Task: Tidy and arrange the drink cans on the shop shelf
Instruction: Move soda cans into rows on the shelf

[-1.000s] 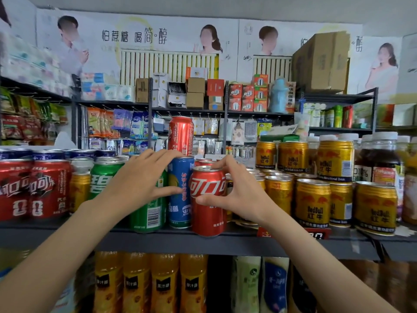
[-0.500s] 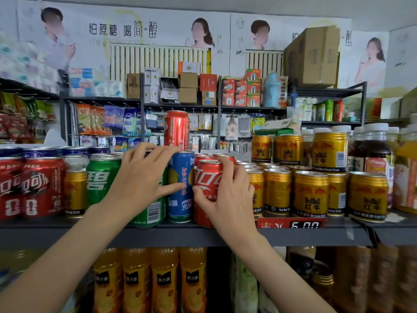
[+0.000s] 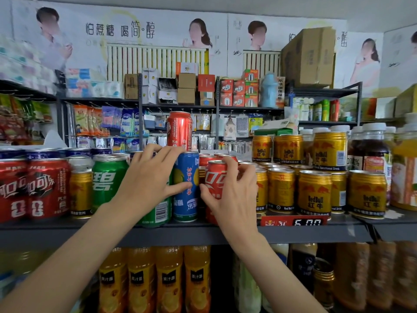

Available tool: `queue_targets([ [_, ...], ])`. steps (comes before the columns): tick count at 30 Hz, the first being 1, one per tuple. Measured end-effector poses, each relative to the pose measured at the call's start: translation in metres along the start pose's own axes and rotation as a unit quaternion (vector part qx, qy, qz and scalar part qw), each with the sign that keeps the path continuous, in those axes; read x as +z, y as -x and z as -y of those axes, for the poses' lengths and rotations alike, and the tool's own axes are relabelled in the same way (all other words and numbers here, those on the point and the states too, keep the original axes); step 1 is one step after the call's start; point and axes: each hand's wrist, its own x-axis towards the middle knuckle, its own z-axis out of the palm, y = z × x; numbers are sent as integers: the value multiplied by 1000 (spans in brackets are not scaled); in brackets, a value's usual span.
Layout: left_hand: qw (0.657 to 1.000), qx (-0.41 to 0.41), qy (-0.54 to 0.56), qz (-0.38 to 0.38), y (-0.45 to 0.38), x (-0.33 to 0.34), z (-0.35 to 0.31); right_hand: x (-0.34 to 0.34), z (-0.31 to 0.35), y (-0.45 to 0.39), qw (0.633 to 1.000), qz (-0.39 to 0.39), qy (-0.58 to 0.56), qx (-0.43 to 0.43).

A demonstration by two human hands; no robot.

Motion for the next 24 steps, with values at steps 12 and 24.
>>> queue_targets([
  [12, 999, -17, -19, -46, 5, 5, 7, 0, -11, -9, 991, 116, -44, -46],
  [24, 986, -99, 78, -108, 33, 12, 2, 7, -10, 4, 991, 79, -83, -63],
])
